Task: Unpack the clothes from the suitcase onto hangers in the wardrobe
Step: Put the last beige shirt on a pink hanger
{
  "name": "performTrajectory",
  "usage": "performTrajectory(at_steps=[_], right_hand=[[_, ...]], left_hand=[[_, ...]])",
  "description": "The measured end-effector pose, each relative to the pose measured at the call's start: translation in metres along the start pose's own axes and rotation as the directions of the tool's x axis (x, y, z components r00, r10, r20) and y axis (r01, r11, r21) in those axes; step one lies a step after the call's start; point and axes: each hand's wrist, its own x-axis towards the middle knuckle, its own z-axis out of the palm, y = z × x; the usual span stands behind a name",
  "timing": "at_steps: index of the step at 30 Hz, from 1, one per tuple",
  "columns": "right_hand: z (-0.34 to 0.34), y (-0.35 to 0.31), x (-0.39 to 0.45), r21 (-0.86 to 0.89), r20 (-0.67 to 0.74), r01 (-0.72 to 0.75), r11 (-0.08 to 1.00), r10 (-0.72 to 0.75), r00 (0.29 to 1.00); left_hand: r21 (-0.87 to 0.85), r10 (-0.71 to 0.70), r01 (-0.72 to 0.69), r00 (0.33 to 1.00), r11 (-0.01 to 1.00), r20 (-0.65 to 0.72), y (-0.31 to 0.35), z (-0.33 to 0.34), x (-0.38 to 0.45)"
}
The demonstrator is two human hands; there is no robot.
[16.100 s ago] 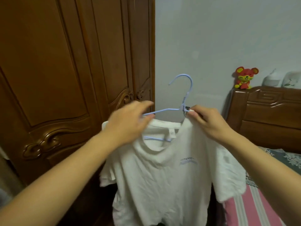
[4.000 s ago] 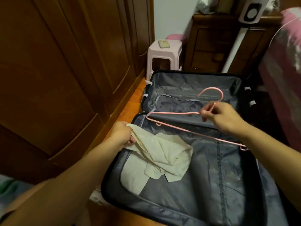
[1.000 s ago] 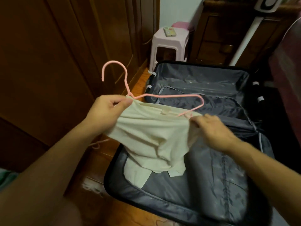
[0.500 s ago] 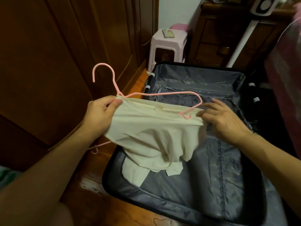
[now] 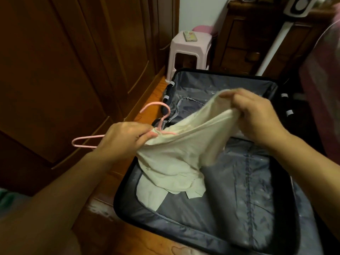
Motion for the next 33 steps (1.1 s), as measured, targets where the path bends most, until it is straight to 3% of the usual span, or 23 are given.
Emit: performTrajectory(at_steps=[2, 4, 6, 8, 12, 14, 18, 23, 25, 28, 29, 30, 31, 32, 33], right_hand=[[0.002, -0.029, 0.02, 0.239, 0.055, -0.038, 0.97, 0.025, 0.998], [0.008, -0.036, 0.028, 0.28, 0.244, -0.113, 0.953, 0.044, 0.969], [0.012, -0.031, 0.03, 0.088, 0.461, -0.153, 0.984, 0.096, 0.882], [0.014, -0.024, 0.034, -0.094, 0.544, -0.09, 0.991, 0.127, 0.829], [-0.011, -0.025, 0.063, -0.089, 0.391, 0.015, 0.996, 0.021, 0.92], [-0.04, -0.027, 0.078, -0.064, 0.314, 0.059, 0.996, -0.036, 0.949], [-0.143, -0.041, 0.118, -0.012, 0.186, -0.007, 1.0, 0.009, 0.982], [-0.285, -0.086, 0.196, 0.087, 0.067, -0.104, 0.991, 0.098, 0.993], [-0.352, -0.104, 0.232, 0.151, -0.093, -0.241, 0.959, 0.257, 0.962], [-0.454, -0.146, 0.273, 0.194, -0.389, -0.432, 0.881, 0.474, 0.79], [-0.477, -0.16, 0.277, 0.156, -0.468, -0.443, 0.883, 0.461, 0.754], [-0.501, -0.178, 0.281, 0.085, -0.503, -0.418, 0.904, 0.401, 0.766], [-0.513, -0.195, 0.278, 0.0, -0.478, -0.332, 0.943, 0.292, 0.829], [-0.525, -0.21, 0.273, -0.07, -0.383, -0.191, 0.979, 0.15, 0.911], [-0.53, -0.219, 0.266, -0.117, -0.204, -0.028, 0.993, 0.003, 0.979]], left_hand=[[-0.107, -0.046, 0.041, 0.998, 0.993, -0.041, 0.011, -0.002, 0.009], [-0.218, -0.074, 0.051, 0.992, 0.975, -0.098, 0.022, -0.007, 0.018], [-0.268, -0.085, 0.042, 0.985, 0.962, -0.149, 0.034, -0.016, 0.028], [-0.309, -0.109, 0.046, 0.976, 0.95, -0.188, 0.042, -0.024, 0.038], [-0.299, -0.156, 0.086, 0.963, 0.95, -0.219, 0.053, -0.063, 0.067], [-0.201, -0.13, 0.084, 0.965, 0.976, -0.229, 0.053, -0.097, 0.08], [0.001, -0.136, 0.139, 0.966, 0.99, -0.219, 0.069, -0.2, 0.093], [-0.024, -0.102, 0.099, 0.984, 0.995, -0.144, 0.111, -0.366, 0.146], [0.073, -0.054, 0.069, 0.981, 0.995, -0.184, 0.132, -0.439, 0.177], [0.218, -0.068, 0.108, 0.98, 0.97, -0.187, 0.165, -0.532, 0.209], [0.258, -0.096, 0.146, 0.975, 0.955, -0.198, 0.174, -0.556, 0.215], [0.274, -0.125, 0.181, 0.97, 0.944, -0.208, 0.186, -0.586, 0.224], [0.286, -0.148, 0.207, 0.965, 0.936, -0.215, 0.193, -0.604, 0.229], [0.284, -0.158, 0.221, 0.96, 0.933, -0.23, 0.202, -0.628, 0.236], [0.258, -0.152, 0.215, 0.958, 0.942, -0.244, 0.21, -0.644, 0.241]])
